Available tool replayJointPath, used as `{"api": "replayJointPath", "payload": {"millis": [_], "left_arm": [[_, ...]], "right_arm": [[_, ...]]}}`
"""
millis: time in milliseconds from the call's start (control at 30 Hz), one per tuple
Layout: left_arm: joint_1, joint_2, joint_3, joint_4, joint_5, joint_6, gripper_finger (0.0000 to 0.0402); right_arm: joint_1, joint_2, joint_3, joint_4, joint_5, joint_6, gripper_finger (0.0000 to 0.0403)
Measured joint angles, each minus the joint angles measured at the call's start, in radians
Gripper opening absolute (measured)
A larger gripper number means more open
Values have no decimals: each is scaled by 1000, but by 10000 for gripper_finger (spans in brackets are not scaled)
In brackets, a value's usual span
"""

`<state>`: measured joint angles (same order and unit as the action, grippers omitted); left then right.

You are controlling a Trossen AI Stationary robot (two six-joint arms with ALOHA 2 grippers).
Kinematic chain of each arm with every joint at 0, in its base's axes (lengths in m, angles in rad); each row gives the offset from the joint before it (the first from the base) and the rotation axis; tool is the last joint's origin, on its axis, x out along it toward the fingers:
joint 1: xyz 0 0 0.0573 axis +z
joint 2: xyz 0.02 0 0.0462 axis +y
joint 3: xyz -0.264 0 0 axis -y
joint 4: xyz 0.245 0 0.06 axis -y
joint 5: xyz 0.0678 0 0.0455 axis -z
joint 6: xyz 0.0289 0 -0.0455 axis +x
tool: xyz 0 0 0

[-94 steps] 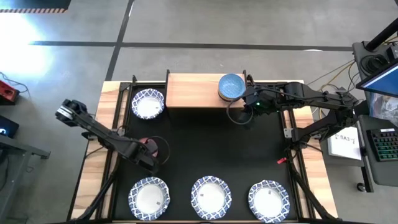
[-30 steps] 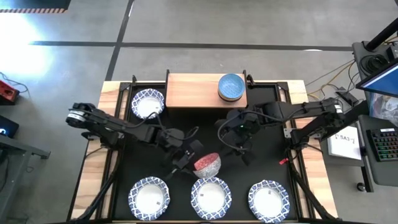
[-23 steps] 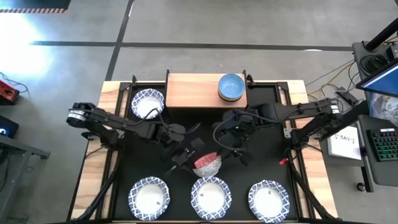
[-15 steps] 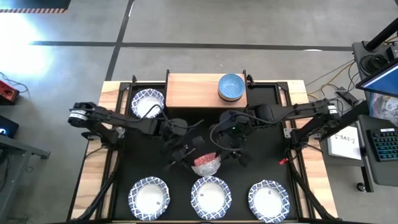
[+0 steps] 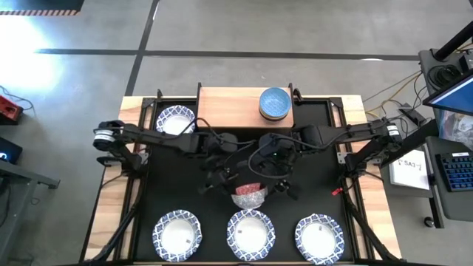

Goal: Place and stack bowls onto a shelf
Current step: Stack the middle left red bowl on top of the light blue stacked bowls on the shelf

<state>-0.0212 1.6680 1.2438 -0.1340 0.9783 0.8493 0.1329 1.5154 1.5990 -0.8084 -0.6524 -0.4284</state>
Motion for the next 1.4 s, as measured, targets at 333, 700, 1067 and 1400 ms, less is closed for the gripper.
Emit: {"api": "replayJointPath", "payload": {"millis": [333,700,1067,1400], "left_arm": [[5,16,55,-99,3,71,8],[11,16,56,-133,-10,11,55],[15,9,59,-146,-12,-17,77],[19,-31,110,-308,-163,-62,78]], "right_arm": [[0,5,-1,7,-45,22,54],[0,23,0,7,-29,117,40],[-1,4,-1,12,-28,123,31],[-27,7,-1,24,-27,113,29]]}}
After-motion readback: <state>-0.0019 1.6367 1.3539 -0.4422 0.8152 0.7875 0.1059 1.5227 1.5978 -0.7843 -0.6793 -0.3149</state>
